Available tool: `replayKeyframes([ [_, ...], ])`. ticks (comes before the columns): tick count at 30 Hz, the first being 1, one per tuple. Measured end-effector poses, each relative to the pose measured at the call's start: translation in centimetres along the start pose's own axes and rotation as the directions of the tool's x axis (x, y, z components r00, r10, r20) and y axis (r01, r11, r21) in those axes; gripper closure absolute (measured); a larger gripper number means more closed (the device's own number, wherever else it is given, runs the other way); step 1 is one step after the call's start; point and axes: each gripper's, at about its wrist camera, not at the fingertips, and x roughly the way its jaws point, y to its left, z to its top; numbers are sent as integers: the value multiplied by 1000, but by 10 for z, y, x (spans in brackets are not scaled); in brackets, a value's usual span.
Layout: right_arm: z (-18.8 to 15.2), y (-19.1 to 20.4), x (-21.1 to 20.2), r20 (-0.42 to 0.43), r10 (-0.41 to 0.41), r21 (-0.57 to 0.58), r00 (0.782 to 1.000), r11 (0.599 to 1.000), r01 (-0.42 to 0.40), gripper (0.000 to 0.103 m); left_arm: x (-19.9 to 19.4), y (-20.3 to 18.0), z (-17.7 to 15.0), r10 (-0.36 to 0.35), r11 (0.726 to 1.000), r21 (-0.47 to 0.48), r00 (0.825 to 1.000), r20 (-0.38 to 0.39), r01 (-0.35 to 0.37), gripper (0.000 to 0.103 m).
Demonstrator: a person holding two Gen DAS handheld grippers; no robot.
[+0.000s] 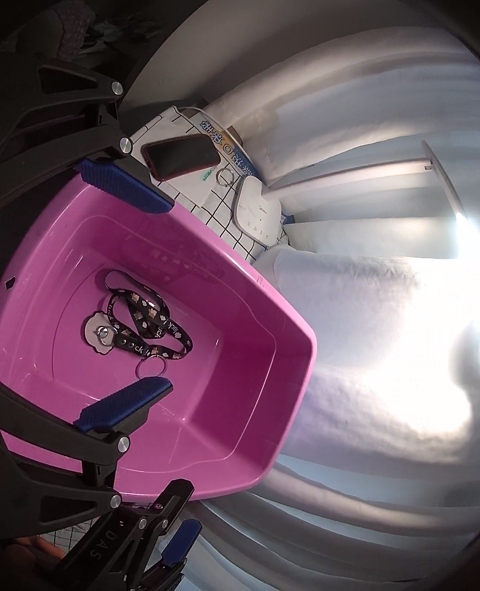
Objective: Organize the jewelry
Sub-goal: 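Move the left tool back over the table toward the black hairpins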
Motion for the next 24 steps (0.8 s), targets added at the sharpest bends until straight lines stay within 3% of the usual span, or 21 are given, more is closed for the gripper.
replayKeyframes([
  [6,-38,-60,-46,35,-44,113,998,993,40,40,-23,-39,-17,-79,996,31,997,5,79,15],
  [10,-72,-111,-79,18,-121,182,993,976,115,40,-33,-77,-32,-147,986,73,989,-15,148,14],
  [18,-160,-198,-123,-69,-218,318,974,920,228,38,-50,-161,-76,-273,944,166,958,-85,284,14],
  [24,-233,-242,-109,-205,-226,371,952,882,290,37,-36,-209,-124,-300,920,206,938,-171,332,14],
])
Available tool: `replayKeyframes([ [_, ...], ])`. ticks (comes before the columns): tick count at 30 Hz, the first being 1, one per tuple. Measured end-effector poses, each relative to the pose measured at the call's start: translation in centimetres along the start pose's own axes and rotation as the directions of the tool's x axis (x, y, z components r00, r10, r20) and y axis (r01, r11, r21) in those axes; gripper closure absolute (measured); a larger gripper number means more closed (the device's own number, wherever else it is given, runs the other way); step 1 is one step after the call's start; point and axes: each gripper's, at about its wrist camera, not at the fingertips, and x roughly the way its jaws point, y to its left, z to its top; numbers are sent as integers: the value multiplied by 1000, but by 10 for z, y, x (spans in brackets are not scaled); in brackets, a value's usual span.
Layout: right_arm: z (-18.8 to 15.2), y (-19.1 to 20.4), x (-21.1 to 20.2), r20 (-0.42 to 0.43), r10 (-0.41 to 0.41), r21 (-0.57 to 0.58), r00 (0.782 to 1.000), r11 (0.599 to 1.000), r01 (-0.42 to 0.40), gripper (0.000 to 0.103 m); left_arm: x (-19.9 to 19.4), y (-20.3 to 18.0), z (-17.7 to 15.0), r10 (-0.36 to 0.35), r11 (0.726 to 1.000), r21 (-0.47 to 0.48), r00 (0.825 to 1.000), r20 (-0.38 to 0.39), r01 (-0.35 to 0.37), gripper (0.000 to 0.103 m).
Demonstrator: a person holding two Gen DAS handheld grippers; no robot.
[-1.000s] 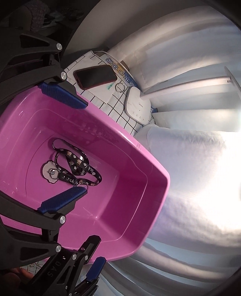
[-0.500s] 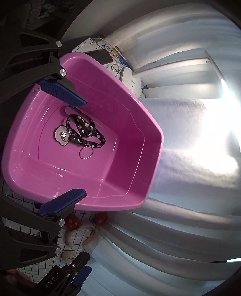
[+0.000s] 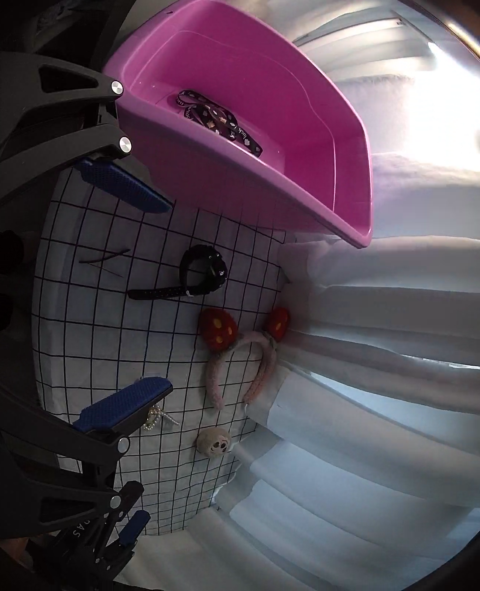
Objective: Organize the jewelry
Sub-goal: 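Move the left tool back over the table toward the black hairpins, then close the left tool on a black hairpin while the right tool grips a silver bangle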
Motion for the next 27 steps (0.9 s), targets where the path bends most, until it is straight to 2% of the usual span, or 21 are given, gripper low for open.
replayKeyframes([
  [6,-44,-18,59,-138,13,18,990,1000,-10,37,45,-3,-37,33,999,-8,995,-89,-34,14],
  [12,-64,-13,93,-194,24,-7,981,1000,-25,37,71,4,-57,82,996,-8,989,-120,-84,14],
  [23,-68,-10,109,-183,3,-33,983,999,-10,34,98,11,-73,100,995,-1,986,-134,-101,14],
  [27,-70,-6,108,-172,-41,-59,984,998,32,34,105,17,-75,92,995,-18,986,-141,-95,14],
])
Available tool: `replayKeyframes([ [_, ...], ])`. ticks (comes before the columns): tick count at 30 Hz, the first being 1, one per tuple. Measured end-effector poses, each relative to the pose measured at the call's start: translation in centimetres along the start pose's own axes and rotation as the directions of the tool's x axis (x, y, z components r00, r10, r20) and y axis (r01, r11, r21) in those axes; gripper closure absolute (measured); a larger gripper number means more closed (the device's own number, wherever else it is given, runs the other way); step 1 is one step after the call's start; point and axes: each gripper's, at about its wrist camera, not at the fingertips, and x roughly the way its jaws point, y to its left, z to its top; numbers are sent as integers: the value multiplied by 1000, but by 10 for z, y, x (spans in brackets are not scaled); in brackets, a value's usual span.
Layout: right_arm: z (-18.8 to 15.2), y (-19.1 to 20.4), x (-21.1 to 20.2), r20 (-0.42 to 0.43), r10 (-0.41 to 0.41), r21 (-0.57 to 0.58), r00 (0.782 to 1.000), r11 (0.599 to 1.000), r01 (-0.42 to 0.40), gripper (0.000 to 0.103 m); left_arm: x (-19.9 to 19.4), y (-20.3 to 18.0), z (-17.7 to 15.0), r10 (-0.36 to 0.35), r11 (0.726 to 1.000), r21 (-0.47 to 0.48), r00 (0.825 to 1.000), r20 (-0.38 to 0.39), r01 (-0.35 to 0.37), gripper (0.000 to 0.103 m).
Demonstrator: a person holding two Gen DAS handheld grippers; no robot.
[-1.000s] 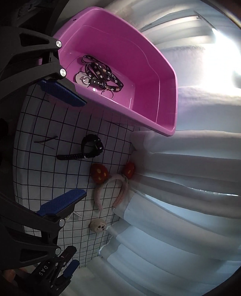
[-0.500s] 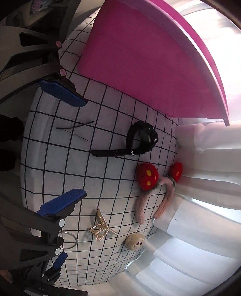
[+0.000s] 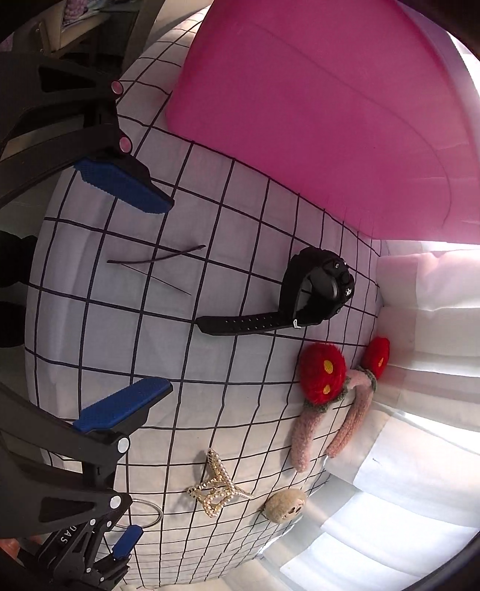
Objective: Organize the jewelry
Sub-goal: 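Close the left tool on a black hairpin while the right tool grips a silver bangle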
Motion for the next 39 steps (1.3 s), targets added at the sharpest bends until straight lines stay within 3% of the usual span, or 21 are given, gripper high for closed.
replayKeyframes([
  [4,-2,-4,-3,8,-13,13,1000,1000,13,34,7,2,1,5,1000,1,1000,-1,-5,14],
  [12,-5,-16,1,-1,-18,54,1000,998,18,31,34,2,0,-5,1000,-25,997,-77,3,14],
  [17,-7,-15,1,14,-21,48,1000,999,20,31,37,-7,-5,43,999,22,997,-61,-42,17],
  [20,-8,-14,0,17,-19,47,1000,999,19,32,34,-5,-5,53,998,17,997,-48,-52,29],
  [27,-9,-8,-1,19,-9,41,1000,999,8,32,25,-10,-6,42,999,33,998,-44,-40,85],
  [39,-5,-3,-11,55,25,30,998,999,-26,32,9,-9,-7,16,999,30,1000,-22,-15,89],
])
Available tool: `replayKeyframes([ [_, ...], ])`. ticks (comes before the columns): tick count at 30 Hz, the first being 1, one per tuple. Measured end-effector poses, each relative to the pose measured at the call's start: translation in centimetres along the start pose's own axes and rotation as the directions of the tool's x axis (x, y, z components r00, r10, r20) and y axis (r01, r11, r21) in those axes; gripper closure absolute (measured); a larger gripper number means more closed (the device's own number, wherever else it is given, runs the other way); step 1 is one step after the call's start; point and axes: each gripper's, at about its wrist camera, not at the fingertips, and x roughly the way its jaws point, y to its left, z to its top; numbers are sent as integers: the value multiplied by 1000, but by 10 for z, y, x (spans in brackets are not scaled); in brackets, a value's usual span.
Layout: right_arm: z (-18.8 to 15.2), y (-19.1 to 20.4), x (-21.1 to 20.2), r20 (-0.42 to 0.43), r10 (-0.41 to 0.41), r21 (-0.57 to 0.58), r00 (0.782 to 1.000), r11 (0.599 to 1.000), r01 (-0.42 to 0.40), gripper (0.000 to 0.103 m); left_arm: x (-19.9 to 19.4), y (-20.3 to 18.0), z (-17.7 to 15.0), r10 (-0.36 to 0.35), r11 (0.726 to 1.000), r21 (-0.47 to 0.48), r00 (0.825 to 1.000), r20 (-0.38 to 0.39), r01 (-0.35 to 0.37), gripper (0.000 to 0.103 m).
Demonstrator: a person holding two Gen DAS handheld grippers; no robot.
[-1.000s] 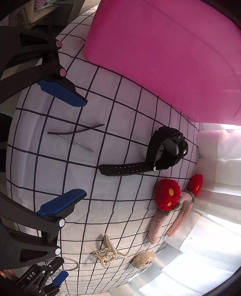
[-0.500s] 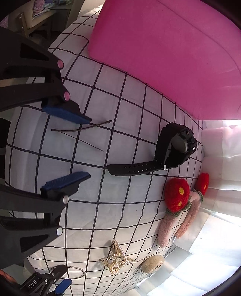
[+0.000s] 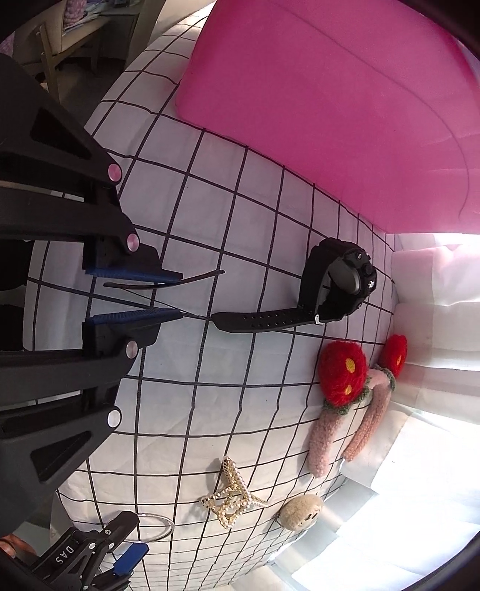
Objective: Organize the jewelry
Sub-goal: 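Close the left tool on a black hairpin while the right tool grips a silver bangle, then carry the hairpin and bangle over the pink tub with both tools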
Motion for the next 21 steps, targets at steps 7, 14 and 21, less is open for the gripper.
replayKeyframes([
  [7,10,7,-11,30,9,-15,1000,1000,-8,32,-23,-2,9,-20,1000,6,998,53,20,89],
  [14,22,15,-29,75,15,-27,997,1000,-13,32,-45,-3,22,-29,1000,9,996,89,28,89],
  [21,48,26,-55,143,20,-52,990,999,-13,32,-73,1,43,-40,999,1,989,144,40,89],
])
